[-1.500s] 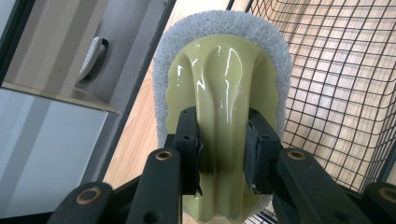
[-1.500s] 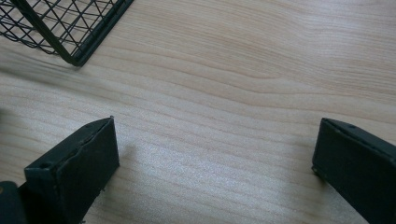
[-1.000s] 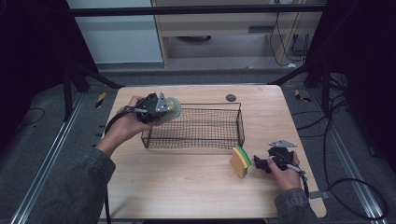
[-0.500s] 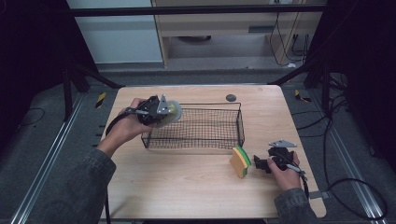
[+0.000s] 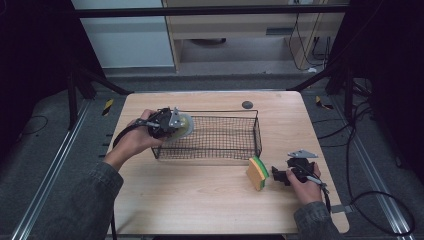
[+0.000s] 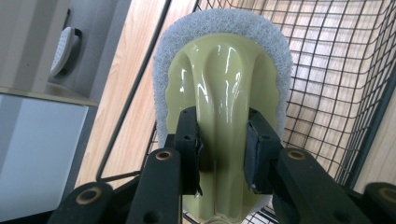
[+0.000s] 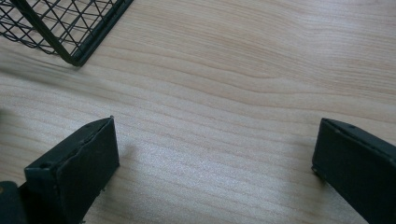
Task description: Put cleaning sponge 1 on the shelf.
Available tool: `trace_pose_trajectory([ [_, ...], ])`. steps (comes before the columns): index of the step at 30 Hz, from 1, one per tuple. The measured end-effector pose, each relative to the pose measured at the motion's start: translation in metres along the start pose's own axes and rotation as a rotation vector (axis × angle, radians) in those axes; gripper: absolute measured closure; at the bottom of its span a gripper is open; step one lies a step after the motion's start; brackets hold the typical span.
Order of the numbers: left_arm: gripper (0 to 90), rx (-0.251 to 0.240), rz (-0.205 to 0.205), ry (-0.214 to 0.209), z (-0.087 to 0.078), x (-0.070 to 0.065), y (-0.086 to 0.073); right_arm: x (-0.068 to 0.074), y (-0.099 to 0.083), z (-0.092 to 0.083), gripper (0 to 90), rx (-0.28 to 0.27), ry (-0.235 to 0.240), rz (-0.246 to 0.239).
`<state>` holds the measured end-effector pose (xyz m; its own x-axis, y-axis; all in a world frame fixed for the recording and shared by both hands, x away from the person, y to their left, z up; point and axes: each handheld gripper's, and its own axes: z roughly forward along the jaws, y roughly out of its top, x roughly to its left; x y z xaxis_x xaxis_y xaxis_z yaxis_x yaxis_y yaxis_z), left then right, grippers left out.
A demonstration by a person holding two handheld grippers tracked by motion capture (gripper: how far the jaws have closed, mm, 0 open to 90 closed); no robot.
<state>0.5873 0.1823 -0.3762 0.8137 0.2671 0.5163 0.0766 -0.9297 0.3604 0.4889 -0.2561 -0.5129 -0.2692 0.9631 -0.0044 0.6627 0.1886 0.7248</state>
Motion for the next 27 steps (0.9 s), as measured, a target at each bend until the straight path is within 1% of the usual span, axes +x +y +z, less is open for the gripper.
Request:
trace_pose_trajectory([
  [1,70.0,0.0,0.0,0.0,0.0,0.0,0.0,0.0,0.0,0.0,0.7,0.0,0.0,0.0],
  [3,70.1,0.015,0.007,-0.005,0.002,0.0,-0.001,0.0,0.0,0.0,0.7,0.0,0.0,0.0],
  [4,70.0,0.015,-0.002,-0.01,0.005,-0.001,-0.003,0.0,0.0,0.0,0.7,0.0,0.0,0.0],
  [6,70.0,0.019,-0.005,-0.015,0.007,-0.002,-0.005,0.0,0.0,0.0,0.7,0.0,0.0,0.0],
  [7,70.0,0.027,-0.006,-0.019,0.008,-0.002,-0.006,0.0,0.0,0.0,0.7,0.0,0.0,0.0],
  [14,70.1,0.035,-0.007,-0.033,0.014,-0.006,-0.01,0.0,0.0,0.0,0.7,0.0,0.0,0.0],
  [22,70.0,0.046,-0.032,-0.049,0.022,-0.008,-0.018,0.0,0.0,0.0,0.7,0.0,-0.002,0.002],
  [23,70.0,0.054,-0.031,-0.051,0.022,-0.007,-0.019,0.0,0.0,0.0,0.7,-0.001,-0.002,-0.001],
  [27,70.0,0.051,-0.038,-0.058,0.023,-0.006,-0.019,0.0,0.0,0.0,0.7,-0.001,-0.002,0.0],
])
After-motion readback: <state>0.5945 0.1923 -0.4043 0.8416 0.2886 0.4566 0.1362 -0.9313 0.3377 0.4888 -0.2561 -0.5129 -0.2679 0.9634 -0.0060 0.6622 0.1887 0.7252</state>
